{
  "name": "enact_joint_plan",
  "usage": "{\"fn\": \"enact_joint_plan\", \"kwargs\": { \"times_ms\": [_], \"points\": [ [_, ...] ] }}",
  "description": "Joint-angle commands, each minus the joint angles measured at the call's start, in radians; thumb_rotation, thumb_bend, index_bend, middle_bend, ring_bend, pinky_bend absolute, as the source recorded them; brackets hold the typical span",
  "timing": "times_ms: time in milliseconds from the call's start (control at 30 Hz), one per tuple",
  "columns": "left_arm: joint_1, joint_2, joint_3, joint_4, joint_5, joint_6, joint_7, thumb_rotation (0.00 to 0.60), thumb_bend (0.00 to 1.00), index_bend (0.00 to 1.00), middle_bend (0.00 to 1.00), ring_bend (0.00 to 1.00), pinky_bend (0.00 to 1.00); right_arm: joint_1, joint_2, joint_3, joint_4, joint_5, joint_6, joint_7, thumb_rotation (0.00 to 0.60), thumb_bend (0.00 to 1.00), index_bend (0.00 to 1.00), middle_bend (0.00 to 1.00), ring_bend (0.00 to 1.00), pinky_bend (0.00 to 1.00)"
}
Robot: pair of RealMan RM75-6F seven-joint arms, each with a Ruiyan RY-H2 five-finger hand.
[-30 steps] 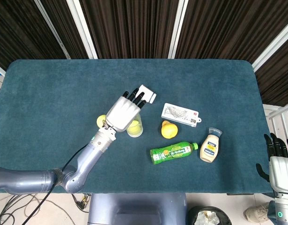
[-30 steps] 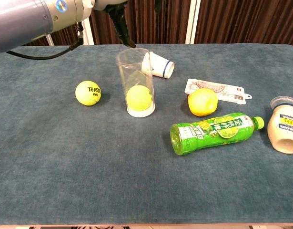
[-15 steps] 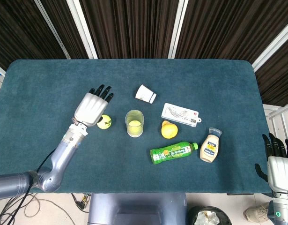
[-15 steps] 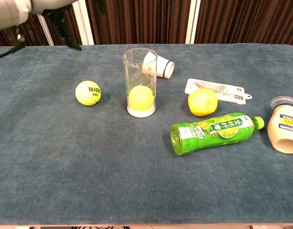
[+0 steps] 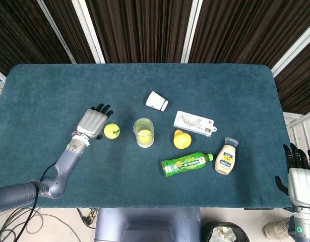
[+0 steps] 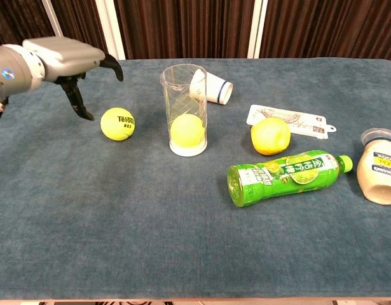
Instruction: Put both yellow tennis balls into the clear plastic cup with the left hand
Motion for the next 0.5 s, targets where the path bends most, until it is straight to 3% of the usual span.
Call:
{"fn": "enact_joint_plan", "kwargs": {
  "times_ms": [33,267,500],
  "points": [
    [-0.006,-0.013,0.008,0.007,0.003,-0.009,0.001,0.600,0.01,0.22,0.11,0.10,0.31,-0.001,0.000,0.001,-0.003,0.001,0.002,0.002,0.600,0.34,0.03,0.08,0.12,0.07],
    [-0.010,-0.038,0.025,0.034,-0.011,-0.022,0.013,0.600,0.01,0.22,0.12,0.10,0.35,-0.004,0.004,0.004,-0.005,0.003,0.009,0.006,0.600,0.34,0.03,0.08,0.12,0.07],
    [-0.012,-0.062,0.047,0.078,0.010,-0.023,0.028,0.600,0.08,0.26,0.18,0.13,0.40,-0.002,0.002,0.001,0.000,-0.006,0.006,0.011,0.600,0.34,0.03,0.08,0.12,0.07]
  ]
}}
